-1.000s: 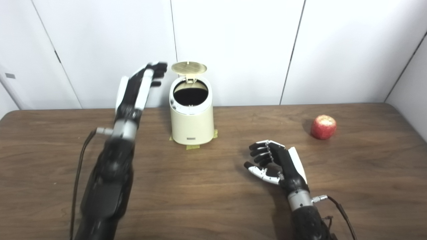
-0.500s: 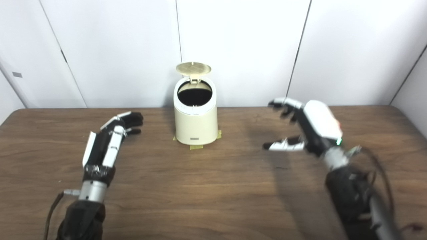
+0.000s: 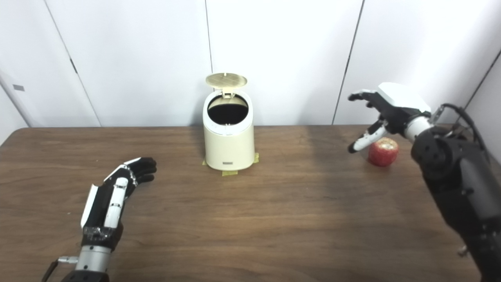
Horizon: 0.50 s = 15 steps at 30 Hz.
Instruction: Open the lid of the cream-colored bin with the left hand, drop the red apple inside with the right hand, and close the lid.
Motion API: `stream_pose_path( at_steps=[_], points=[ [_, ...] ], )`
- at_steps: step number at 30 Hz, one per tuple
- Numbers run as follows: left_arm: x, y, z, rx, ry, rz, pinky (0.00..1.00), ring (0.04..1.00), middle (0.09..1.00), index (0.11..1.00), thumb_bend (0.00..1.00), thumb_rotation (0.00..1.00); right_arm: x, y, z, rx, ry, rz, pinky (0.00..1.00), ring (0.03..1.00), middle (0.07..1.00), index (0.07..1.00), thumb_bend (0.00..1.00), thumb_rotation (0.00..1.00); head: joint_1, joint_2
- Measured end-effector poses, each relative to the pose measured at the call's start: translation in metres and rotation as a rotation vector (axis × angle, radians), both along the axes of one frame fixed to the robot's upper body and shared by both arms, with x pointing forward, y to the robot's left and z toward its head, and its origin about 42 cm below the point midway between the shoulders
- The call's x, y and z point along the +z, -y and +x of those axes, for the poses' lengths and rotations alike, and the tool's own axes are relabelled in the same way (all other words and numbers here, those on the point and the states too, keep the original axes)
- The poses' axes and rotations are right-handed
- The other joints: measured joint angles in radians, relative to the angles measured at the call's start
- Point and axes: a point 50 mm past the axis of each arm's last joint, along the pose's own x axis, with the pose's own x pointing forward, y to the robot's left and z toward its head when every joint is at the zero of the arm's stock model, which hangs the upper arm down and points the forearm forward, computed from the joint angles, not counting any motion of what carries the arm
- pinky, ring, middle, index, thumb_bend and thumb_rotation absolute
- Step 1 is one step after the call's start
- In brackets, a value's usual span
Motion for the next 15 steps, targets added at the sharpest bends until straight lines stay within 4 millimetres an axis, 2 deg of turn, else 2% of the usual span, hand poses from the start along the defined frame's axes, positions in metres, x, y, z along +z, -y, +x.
stream_pose_path(
  at_steps=[4,7,10,12,13,15],
  points=[
    [-0.001,0.0,-0.001,0.013,0.004,0.01,0.74,0.761,0.755,0.727,0.28,0.9,-0.01,0.01,0.012,-0.045,-0.053,-0.024,0.62,0.839,0.89,0.811,0.99,0.21,-0.003,0.003],
    [-0.002,0.002,-0.001,0.017,0.004,0.025,0.74,0.759,0.756,0.728,0.27,0.89,-0.025,0.024,0.023,-0.079,-0.127,-0.051,0.62,0.814,0.865,0.797,1.0,0.23,0.002,0.006],
    [-0.002,0.003,-0.001,0.022,0.003,0.021,0.74,0.759,0.755,0.728,0.27,0.87,-0.032,0.037,0.029,-0.098,-0.168,-0.081,0.61,0.782,0.832,0.786,1.0,0.22,0.008,0.012],
    [-0.002,0.004,-0.002,0.029,0.006,0.016,0.75,0.761,0.756,0.728,0.26,0.86,-0.034,0.041,0.032,-0.106,-0.181,-0.087,0.51,0.655,0.753,0.773,0.99,0.2,0.009,0.014],
    [-0.001,0.005,-0.002,0.03,0.009,0.013,0.75,0.761,0.756,0.729,0.26,0.86,-0.034,0.042,0.033,-0.105,-0.184,-0.088,0.49,0.628,0.737,0.77,0.99,0.19,0.011,0.015],
    [0.001,0.007,-0.002,0.028,0.016,0.008,0.73,0.76,0.759,0.731,0.25,0.83,-0.037,0.044,0.035,-0.101,-0.195,-0.088,0.5,0.655,0.768,0.759,1.0,0.23,0.015,0.02]
  ],
)
